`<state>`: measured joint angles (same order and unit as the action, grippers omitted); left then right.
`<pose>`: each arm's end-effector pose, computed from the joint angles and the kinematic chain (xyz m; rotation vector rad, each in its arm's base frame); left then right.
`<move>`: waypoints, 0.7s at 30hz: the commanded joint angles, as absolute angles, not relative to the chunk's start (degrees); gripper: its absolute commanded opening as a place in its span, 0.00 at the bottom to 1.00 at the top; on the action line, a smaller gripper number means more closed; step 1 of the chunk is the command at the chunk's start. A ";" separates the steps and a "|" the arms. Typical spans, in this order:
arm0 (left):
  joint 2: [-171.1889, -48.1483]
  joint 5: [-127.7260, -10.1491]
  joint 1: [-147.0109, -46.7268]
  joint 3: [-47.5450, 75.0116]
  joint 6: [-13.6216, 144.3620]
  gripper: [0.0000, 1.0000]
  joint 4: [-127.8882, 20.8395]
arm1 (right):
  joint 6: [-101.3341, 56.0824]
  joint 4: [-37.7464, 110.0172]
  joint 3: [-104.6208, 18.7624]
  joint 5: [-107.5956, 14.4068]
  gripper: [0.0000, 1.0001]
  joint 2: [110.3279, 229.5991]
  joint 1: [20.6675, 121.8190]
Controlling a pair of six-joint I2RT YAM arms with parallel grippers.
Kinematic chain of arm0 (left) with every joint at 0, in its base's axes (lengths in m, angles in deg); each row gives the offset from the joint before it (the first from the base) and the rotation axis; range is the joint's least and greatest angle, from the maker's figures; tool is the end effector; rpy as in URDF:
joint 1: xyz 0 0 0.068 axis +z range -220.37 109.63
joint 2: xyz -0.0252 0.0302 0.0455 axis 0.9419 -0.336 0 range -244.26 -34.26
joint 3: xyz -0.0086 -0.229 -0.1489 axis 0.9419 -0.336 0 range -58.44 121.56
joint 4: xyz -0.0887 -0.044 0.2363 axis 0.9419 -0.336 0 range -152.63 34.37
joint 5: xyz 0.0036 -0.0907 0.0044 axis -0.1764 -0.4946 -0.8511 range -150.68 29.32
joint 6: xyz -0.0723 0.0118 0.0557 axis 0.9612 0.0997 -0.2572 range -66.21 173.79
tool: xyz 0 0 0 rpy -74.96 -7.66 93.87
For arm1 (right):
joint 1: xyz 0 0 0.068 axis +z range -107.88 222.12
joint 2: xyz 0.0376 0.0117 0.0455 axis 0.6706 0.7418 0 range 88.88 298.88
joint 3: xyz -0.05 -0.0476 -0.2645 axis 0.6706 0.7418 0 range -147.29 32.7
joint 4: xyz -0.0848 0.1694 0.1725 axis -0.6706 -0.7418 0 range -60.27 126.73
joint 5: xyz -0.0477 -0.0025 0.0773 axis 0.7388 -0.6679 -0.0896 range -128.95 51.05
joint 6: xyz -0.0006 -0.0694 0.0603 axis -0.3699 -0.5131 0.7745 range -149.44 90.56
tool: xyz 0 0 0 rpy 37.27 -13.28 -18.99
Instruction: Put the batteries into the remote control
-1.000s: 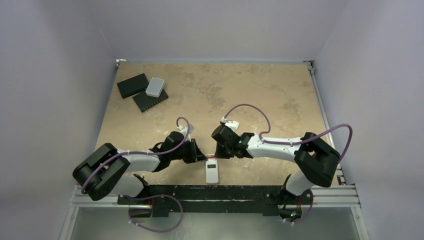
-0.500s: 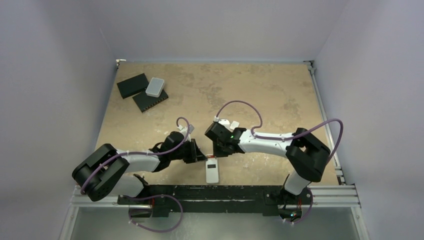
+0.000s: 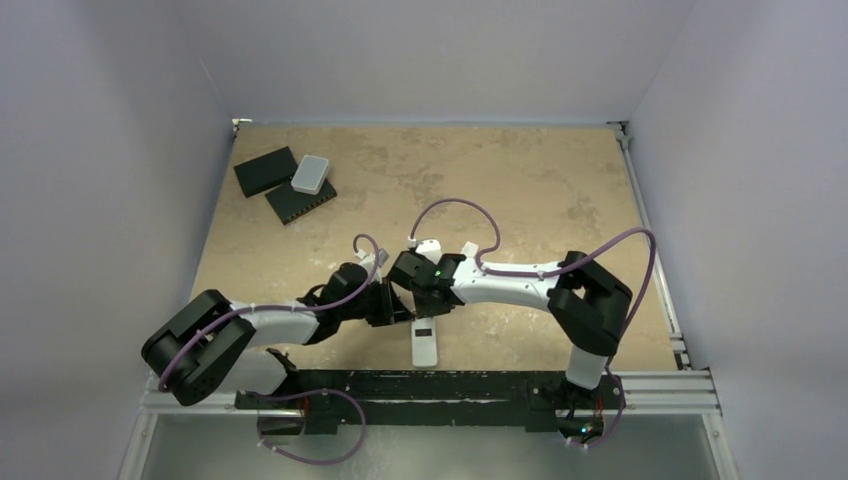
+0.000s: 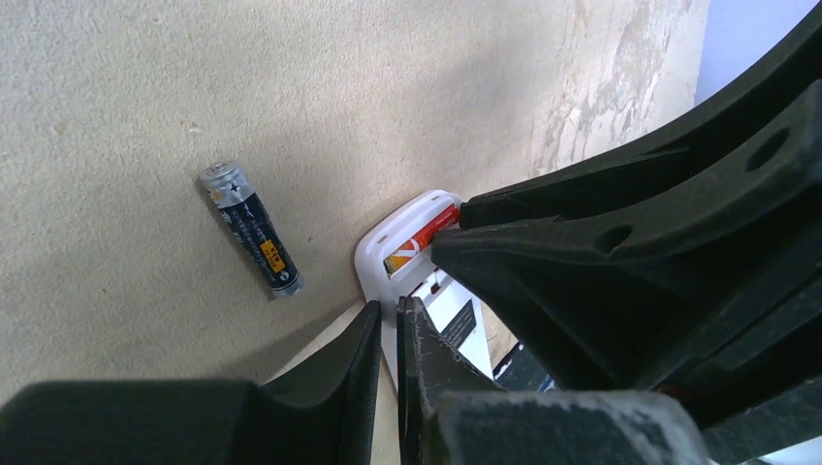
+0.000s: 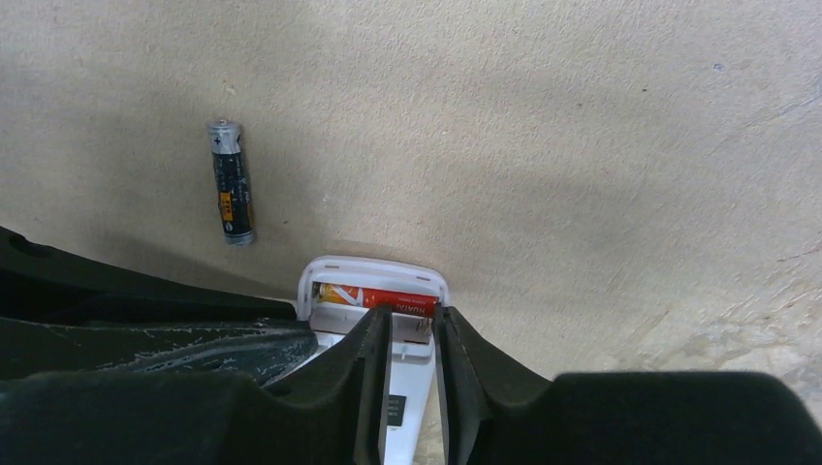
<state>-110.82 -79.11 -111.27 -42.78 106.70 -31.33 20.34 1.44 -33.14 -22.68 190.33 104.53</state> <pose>0.1716 -0.1833 0.0999 -0.0576 2.4747 -1.1795 0.1836 0.3015 0.1374 -0.2341 2.7086 0.1629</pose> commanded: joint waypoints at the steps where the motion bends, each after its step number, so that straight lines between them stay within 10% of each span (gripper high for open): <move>1: -108.93 -79.46 -111.34 -42.12 105.09 0.10 -31.69 | 21.27 -4.55 -34.31 -19.42 0.31 193.63 105.65; 21: -105.57 -78.22 -111.35 -42.53 104.74 0.11 -35.06 | 23.81 -11.13 -40.32 -14.39 0.32 189.10 106.54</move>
